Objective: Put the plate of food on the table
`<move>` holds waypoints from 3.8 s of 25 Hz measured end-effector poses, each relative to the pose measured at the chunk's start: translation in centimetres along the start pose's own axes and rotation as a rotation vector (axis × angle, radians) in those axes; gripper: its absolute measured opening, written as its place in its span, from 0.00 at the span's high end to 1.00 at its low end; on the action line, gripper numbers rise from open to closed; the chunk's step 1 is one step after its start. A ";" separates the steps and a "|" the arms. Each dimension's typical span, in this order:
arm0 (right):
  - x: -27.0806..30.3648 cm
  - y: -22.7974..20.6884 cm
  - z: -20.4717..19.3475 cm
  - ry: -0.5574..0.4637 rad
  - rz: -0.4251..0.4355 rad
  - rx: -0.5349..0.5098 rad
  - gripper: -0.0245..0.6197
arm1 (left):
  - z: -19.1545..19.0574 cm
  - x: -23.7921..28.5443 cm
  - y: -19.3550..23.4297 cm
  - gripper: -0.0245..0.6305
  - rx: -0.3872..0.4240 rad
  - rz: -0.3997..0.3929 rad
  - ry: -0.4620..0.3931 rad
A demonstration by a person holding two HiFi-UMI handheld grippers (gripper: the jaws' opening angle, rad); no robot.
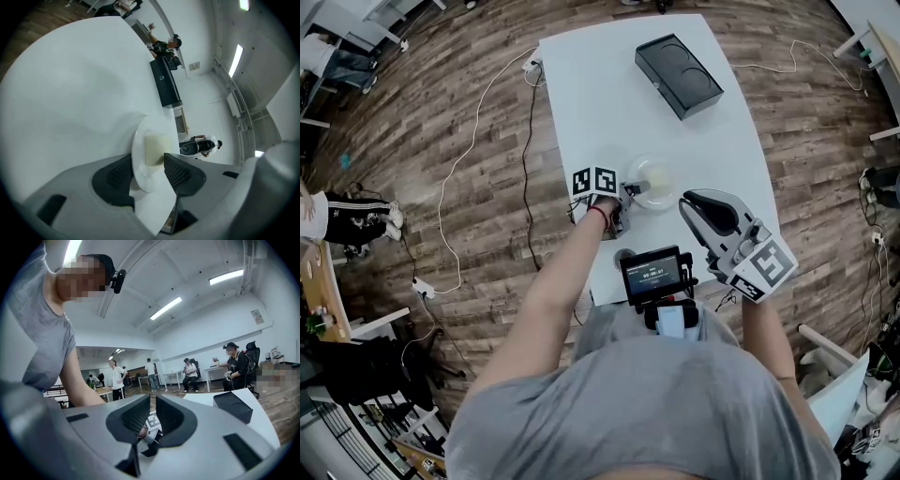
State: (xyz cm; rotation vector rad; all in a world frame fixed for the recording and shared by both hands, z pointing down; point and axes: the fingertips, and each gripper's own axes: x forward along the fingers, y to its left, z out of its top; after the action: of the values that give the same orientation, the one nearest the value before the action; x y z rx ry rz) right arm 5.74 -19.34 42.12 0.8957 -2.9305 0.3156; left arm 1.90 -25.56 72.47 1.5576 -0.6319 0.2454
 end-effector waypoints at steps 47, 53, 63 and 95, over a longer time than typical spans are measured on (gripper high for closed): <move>-1.2 -0.5 -2.0 0.000 -0.006 0.050 0.91 | 0.4 -10.6 -11.4 0.93 0.760 0.075 -0.381; -1.4 0.0 -2.0 -0.007 -0.007 0.054 0.91 | 0.4 -14.4 -13.8 0.93 0.877 0.057 -0.507; -2.3 0.7 -2.3 -0.014 -0.020 0.057 0.91 | 0.2 -18.9 -15.9 0.93 1.023 0.095 -0.621; -3.6 2.6 -3.1 0.026 -0.075 0.027 0.91 | -4.3 -21.5 -17.9 0.93 1.094 0.044 -0.652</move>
State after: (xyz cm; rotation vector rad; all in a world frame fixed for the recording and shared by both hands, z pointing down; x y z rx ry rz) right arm 7.24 -14.56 44.29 0.9939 -2.8668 0.3598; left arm -5.35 -16.75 46.54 2.7263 -1.1408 0.1005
